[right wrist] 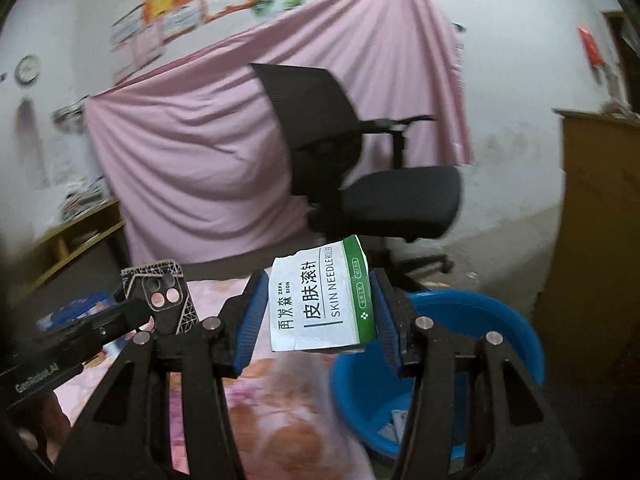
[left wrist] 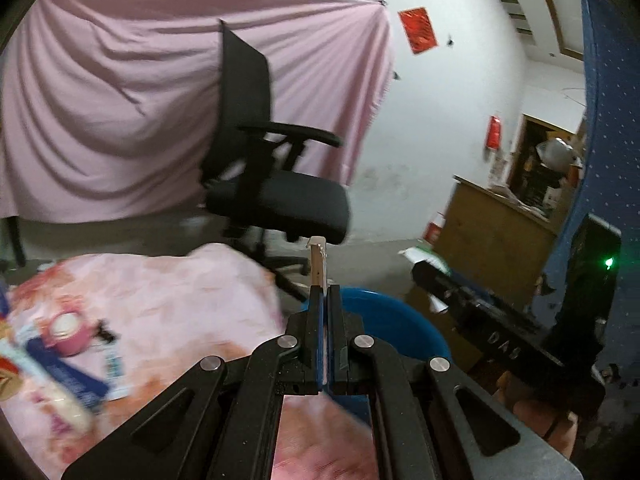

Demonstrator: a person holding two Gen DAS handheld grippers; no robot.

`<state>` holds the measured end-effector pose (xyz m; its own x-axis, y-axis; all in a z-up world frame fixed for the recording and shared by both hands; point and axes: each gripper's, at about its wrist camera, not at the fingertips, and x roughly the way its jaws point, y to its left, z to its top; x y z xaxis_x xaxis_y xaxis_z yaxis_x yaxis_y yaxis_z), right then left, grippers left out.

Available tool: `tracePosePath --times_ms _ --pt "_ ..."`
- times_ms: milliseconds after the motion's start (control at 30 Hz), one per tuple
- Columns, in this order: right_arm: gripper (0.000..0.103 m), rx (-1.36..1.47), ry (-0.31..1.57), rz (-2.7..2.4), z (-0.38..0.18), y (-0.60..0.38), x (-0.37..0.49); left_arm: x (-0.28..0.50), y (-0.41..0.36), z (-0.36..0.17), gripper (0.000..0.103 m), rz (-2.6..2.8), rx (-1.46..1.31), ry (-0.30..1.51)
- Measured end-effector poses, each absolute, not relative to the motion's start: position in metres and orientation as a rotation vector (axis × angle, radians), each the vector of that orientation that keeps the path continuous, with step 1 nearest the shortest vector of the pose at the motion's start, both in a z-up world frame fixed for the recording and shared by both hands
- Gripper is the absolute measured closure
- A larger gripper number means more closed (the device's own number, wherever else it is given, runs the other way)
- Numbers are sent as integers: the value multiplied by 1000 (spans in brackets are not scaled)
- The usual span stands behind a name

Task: Collect trash
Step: 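Lift white packet with right gripper while left gripper carries stick toward basin, then open right gripper to drop white packet into the blue basin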

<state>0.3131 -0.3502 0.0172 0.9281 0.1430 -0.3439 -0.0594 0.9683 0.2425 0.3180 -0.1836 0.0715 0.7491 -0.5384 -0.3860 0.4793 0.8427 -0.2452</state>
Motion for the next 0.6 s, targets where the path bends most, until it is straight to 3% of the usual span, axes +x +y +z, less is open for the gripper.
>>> tracePosePath --times_ms 333,600 --pt "32 346 447 -32 -3 -401 319 369 -250 42 103 -620 -154 648" --pt "30 417 493 -64 -13 -414 325 387 -254 22 100 -590 -180 755"
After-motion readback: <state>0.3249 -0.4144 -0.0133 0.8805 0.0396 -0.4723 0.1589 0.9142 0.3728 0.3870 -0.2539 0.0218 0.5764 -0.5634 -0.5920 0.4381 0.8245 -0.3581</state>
